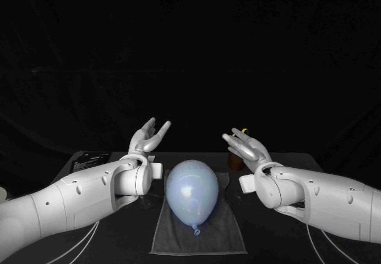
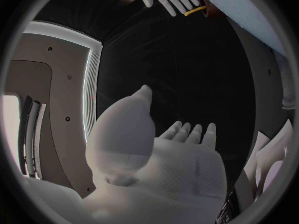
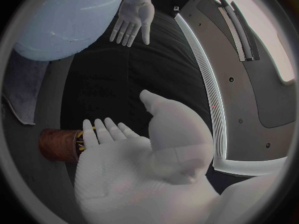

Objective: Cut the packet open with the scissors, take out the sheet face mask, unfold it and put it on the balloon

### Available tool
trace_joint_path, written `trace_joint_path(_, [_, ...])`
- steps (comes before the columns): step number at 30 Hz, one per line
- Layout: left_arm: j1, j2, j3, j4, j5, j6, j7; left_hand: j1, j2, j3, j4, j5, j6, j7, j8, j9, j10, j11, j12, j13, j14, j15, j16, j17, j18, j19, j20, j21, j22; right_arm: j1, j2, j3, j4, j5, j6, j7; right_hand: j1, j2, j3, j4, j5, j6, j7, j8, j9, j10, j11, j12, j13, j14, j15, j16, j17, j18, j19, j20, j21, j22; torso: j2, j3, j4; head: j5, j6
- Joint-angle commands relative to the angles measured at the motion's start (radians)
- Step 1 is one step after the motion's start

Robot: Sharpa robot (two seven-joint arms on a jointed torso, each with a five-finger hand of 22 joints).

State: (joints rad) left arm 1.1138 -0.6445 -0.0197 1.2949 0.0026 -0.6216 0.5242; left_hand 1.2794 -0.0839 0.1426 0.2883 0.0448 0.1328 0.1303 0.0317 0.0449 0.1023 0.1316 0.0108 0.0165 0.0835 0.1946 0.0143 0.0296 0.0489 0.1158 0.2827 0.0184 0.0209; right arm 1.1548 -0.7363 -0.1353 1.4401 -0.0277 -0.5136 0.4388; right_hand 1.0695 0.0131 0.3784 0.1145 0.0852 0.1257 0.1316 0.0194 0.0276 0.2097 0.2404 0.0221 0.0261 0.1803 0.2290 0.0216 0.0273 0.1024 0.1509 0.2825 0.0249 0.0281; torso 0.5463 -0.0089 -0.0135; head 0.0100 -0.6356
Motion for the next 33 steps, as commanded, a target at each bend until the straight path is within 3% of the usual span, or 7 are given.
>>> trace_joint_path(1, [0.002,0.003,0.0,-0.004,-0.013,0.071,0.033,0.026,0.004,0.003,0.006,0.004,0.008,0.055,0.006,0.001,0.001,0.012,0.007,0.002,0.004,0.013,0.005,0.002,0.02,0.0,0.007,0.004,0.002,0.01,0.005,-0.009,-0.014,-0.046,0.163,-0.042,0.046,0.002,0.02,-0.015,0.012,0.032,0.163,0.01,0.007,0.042,0.02,0.01,0.006,0.05,0.018,0.014,0.009,0.007,0.075,0.012,0.034,0.017,0.0,-0.0002,-0.0002,0.0,0.0])
trace_joint_path(18, [0.002,-0.08,0.0,0.103,-0.017,0.067,0.089,0.068,0.031,0.034,0.003,0.004,0.092,0.096,0.038,0.029,0.099,0.056,0.021,0.013,0.078,0.018,0.025,0.024,0.071,0.044,0.008,0.024,0.013,0.019,-0.084,-0.015,0.129,-0.174,0.024,0.009,0.085,0.001,0.064,-0.075,0.061,0.193,0.168,0.059,0.043,0.259,0.03,0.028,0.02,0.261,0.027,0.058,0.039,-0.002,0.141,0.011,0.069,0.029,0.004,0.0,0.0,-0.007,-0.016])
trace_joint_path(22, [0.002,-0.095,0.0,0.12,-0.002,0.071,0.101,0.086,0.041,0.045,0.001,0.004,0.156,0.121,0.064,0.048,0.198,0.081,0.037,0.022,0.233,0.08,0.077,0.066,0.04,0.175,0.015,0.077,0.04,0.02,-0.095,-0.015,0.134,-0.188,0.019,0.01,0.1,-0.007,0.078,-0.1,0.056,0.272,0.168,0.083,0.059,0.37,0.022,0.039,0.027,0.395,0.012,0.092,0.059,0.014,0.274,0.009,0.123,0.055,0.005,0.0004,-0.0003,-0.006,-0.023])
trace_joint_path(23, [0.002,-0.099,0.0,0.125,0.003,0.071,0.105,0.102,0.041,0.049,-0.004,0.008,0.224,0.144,0.092,0.068,0.301,0.117,0.061,0.034,0.371,0.049,0.129,0.102,0.03,0.288,0.013,0.122,0.063,0.02,-0.098,-0.015,0.133,-0.195,0.017,0.01,0.103,-0.009,0.08,-0.104,0.054,0.283,0.168,0.086,0.061,0.385,0.02,0.04,0.027,0.418,0.009,0.097,0.062,0.017,0.306,0.009,0.137,0.061,0.004,0.0009,0.0004,-0.005,-0.024])
trace_joint_path(27, [0.002,-0.121,0.0,0.147,0.015,0.082,0.114,0.135,0.034,0.054,-0.006,0.005,0.363,0.146,0.152,0.108,0.496,0.126,0.096,0.045,0.615,0.027,0.226,0.16,0.034,0.48,0.008,0.198,0.094,0.021,-0.107,-0.015,0.128,-0.242,0.016,0.004,0.13,-0.029,0.095,-0.141,0.046,0.4,0.163,0.123,0.085,0.566,0.007,0.062,0.039,0.611,-0.014,0.157,0.092,0.042,0.479,0.005,0.22,0.097,0.006,0.0011,-0.0005,-0.005,-0.024])
trace_joint_path(30, [0.002,-0.145,0.0,0.164,0.016,0.11,0.11,0.182,0.023,0.063,-0.017,0.006,0.598,0.112,0.254,0.17,0.747,0.081,0.152,0.061,0.719,-0.012,0.268,0.176,0.081,0.585,0.003,0.245,0.106,0.022,-0.117,-0.015,0.123,-0.319,0.017,-0.004,0.158,-0.046,0.118,-0.18,0.043,0.533,0.155,0.162,0.109,0.687,-0.012,0.078,0.04,0.708,-0.043,0.195,0.104,0.069,0.554,0.003,0.267,0.113,0.006,0.0003,-0.0002,-0.008,-0.034])
trace_joint_path(33, [0.003,-0.167,-0.001,0.179,0.013,0.145,0.097,0.237,0.016,0.088,-0.026,0.006,0.658,0.096,0.271,0.174,0.832,0.055,0.151,0.051,0.806,-0.043,0.291,0.19,0.136,0.702,-0.003,0.294,0.117,0.025,-0.128,-0.015,0.118,-0.446,0.017,-0.013,0.176,-0.062,0.139,-0.206,0.034,0.661,0.142,0.198,0.13,0.751,-0.031,0.085,0.04,0.779,-0.065,0.219,0.112,0.081,0.605,-0.006,0.299,0.124,0.006,0.0008,0.0004,-0.005,-0.035])
